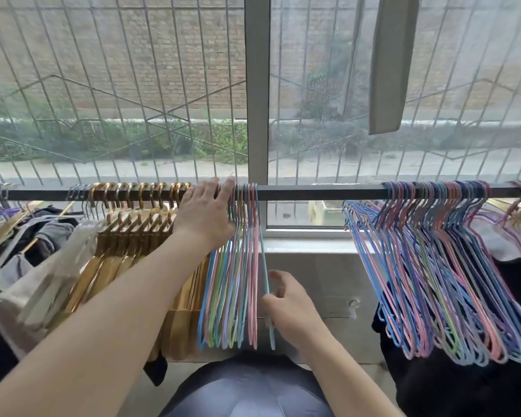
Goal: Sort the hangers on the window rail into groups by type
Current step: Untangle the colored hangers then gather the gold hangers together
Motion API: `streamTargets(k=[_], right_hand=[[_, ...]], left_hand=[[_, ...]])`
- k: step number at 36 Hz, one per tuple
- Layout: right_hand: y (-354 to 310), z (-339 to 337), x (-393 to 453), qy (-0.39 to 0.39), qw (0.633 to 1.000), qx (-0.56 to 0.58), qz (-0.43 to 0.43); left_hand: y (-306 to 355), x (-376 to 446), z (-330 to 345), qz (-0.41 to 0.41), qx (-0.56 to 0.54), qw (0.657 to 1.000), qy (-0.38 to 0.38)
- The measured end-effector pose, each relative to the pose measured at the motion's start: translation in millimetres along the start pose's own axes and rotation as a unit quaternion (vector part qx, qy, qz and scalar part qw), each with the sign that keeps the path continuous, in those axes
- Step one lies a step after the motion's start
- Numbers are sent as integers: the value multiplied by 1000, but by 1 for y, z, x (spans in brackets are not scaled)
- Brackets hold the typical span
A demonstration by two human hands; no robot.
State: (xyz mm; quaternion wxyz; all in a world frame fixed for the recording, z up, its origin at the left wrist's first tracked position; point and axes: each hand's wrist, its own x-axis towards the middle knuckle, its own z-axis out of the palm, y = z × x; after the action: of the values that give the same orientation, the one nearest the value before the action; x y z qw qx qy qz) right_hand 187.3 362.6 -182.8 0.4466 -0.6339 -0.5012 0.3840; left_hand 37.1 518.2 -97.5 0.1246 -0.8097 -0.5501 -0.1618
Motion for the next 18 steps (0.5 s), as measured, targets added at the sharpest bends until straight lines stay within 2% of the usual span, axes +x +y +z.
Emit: streamTargets(k=[5, 9, 18], right_hand=[[-7, -35, -20, 86, 984, 154, -17], [-34, -72, -31, 51, 961, 269, -35], [-59, -100, -34, 66, 969, 201, -127]], left_hand=[[2, 0, 0, 7, -7, 1000, 10], [-1, -1, 0, 5, -11, 1000, 13], [-2, -1, 1, 5, -12, 1000, 5]])
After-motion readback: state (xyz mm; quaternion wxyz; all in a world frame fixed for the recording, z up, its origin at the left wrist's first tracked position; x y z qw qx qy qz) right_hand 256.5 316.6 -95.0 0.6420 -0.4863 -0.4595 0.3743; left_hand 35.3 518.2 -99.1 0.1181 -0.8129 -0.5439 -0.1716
